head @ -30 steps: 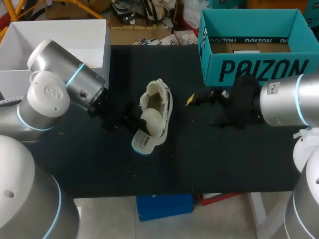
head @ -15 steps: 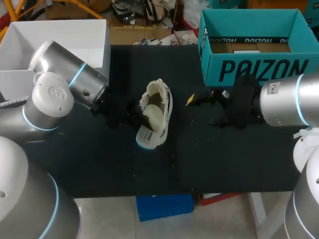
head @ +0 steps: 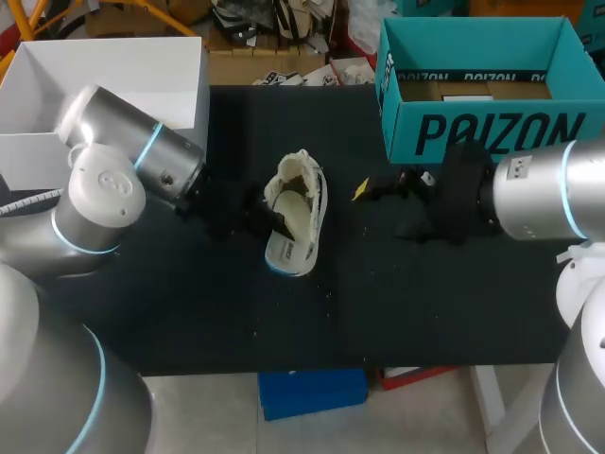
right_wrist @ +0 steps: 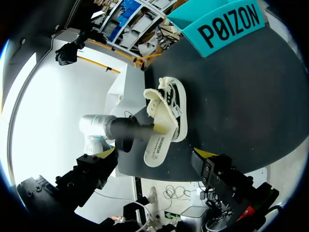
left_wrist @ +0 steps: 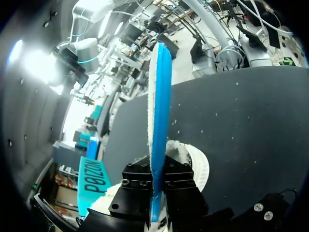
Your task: Take the shoe out of the shoebox, open the shoe tongue, remove and reinsert the insole, then place the shoe into the shoebox
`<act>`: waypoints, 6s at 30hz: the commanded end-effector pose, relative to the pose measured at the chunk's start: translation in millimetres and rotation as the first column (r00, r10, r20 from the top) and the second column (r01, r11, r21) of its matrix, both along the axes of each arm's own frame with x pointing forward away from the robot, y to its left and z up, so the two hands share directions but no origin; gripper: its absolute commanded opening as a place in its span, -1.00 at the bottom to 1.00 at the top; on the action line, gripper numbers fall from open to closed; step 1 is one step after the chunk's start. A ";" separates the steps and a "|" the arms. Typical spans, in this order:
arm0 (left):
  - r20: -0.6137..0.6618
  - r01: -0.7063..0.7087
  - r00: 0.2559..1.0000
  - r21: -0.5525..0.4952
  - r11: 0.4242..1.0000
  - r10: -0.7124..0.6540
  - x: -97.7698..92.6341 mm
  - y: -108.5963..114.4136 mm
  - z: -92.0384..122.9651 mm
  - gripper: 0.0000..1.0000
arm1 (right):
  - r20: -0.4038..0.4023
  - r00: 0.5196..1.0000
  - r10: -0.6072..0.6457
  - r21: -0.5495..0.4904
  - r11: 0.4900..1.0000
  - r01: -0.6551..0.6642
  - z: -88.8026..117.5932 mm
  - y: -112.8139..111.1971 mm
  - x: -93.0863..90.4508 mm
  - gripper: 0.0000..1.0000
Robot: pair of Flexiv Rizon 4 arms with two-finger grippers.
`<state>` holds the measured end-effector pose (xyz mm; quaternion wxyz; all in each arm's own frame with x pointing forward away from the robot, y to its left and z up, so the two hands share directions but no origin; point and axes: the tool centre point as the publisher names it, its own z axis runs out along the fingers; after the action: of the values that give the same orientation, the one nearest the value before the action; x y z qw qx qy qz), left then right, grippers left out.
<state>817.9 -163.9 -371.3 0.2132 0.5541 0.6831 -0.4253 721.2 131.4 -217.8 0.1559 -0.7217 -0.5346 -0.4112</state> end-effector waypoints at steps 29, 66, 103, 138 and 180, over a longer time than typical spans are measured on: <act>0.055 -0.011 0.998 0.028 1.000 0.009 25.4 -8.5 4.4 0.67 | 0.000 1.000 -0.001 -0.002 1.000 0.001 0.1 0.9 -0.3 1.00; 0.094 0.059 0.993 0.066 0.996 -0.066 -9.2 -3.5 9.5 -1.00 | 0.000 1.000 -0.001 -0.002 1.000 0.001 0.1 0.9 -0.3 1.00; 0.140 -0.087 0.988 0.154 0.984 0.065 50.3 -16.8 -11.7 -1.00 | 0.000 1.000 -0.001 -0.002 1.000 0.001 0.1 0.9 -0.3 1.00; 0.164 -0.029 0.986 0.161 0.986 0.002 19.3 -10.8 2.9 -1.00 | 0.000 1.000 -0.001 -0.002 1.000 0.001 0.1 0.9 -0.3 1.00; 0.372 0.004 0.912 0.412 0.911 -0.173 16.6 0.8 -0.9 -1.00 | 0.000 1.000 -0.001 -0.002 1.000 0.001 0.1 0.9 -0.3 1.00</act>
<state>830.8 -155.2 -365.6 0.2135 0.6925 0.6681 -0.1690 721.3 131.4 -217.9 0.1564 -0.7214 -0.5346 -0.4114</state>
